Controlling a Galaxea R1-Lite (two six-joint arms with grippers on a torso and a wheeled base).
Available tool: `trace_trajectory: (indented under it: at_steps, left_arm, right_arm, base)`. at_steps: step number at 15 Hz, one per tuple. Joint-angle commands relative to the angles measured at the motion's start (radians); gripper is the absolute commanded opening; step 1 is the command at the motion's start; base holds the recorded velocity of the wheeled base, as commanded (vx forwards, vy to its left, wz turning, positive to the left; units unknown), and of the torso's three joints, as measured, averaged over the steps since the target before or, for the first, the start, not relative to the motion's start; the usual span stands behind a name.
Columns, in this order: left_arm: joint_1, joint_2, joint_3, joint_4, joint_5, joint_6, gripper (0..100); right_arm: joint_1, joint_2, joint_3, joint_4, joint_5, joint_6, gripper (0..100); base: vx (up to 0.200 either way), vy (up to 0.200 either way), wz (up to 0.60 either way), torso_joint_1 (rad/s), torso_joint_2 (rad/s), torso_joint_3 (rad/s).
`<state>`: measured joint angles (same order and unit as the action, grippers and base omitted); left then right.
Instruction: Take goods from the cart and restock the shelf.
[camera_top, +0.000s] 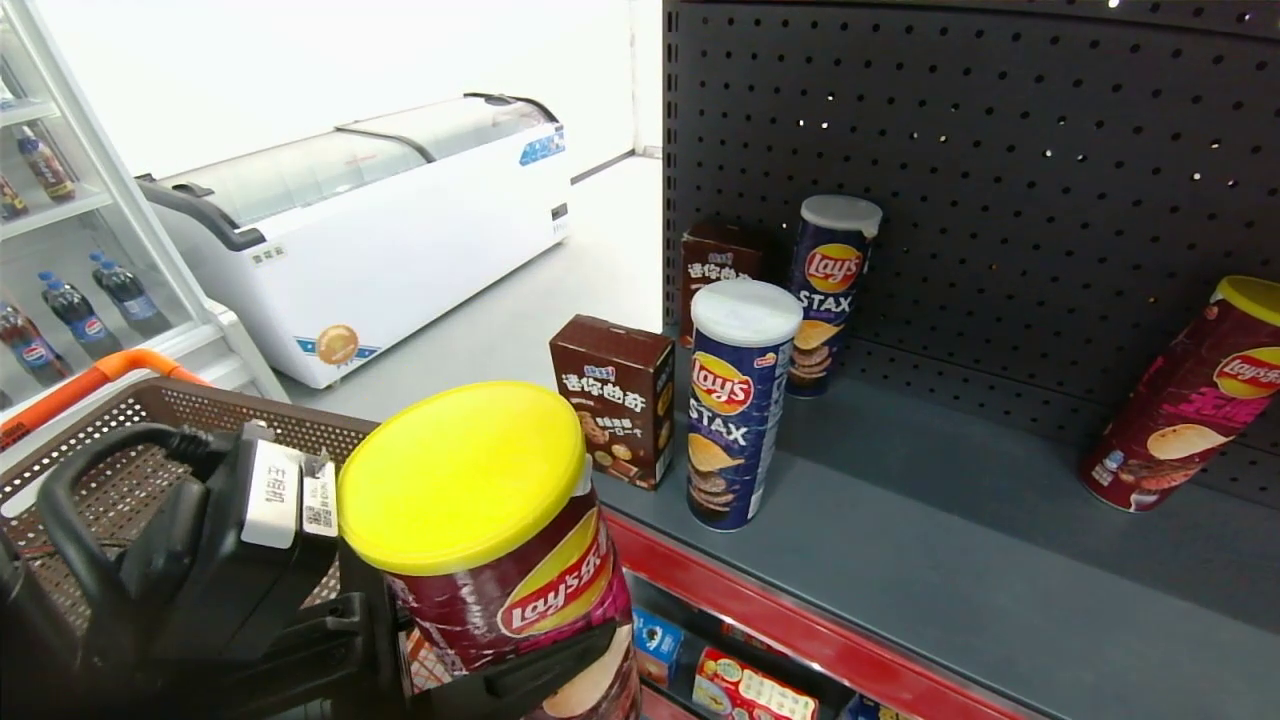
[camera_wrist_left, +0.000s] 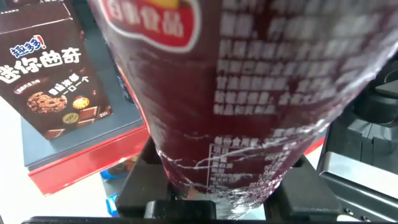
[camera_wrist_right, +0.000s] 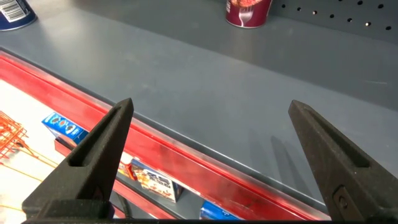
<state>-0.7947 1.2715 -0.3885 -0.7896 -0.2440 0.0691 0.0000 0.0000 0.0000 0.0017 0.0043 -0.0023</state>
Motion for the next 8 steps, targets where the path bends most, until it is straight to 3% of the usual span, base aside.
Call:
trace_trajectory:
  at_steps: [1,8]
  left_arm:
    - [0.0,0.002,0.0,0.0,0.0,0.0,0]
    - [0.002,0.011,-0.001,0.0,-0.001,-0.002,0]
  right_arm:
    - [0.0,0.002,0.0,0.0,0.0,-0.001,100]
    - [0.0,0.002,-0.002,0.0,0.0,-0.002,100]
  base:
    - [0.0,0.0,0.0,0.0,0.0,0.0]
    - [0.0,0.0,-0.6,0.004,0.0,0.002]
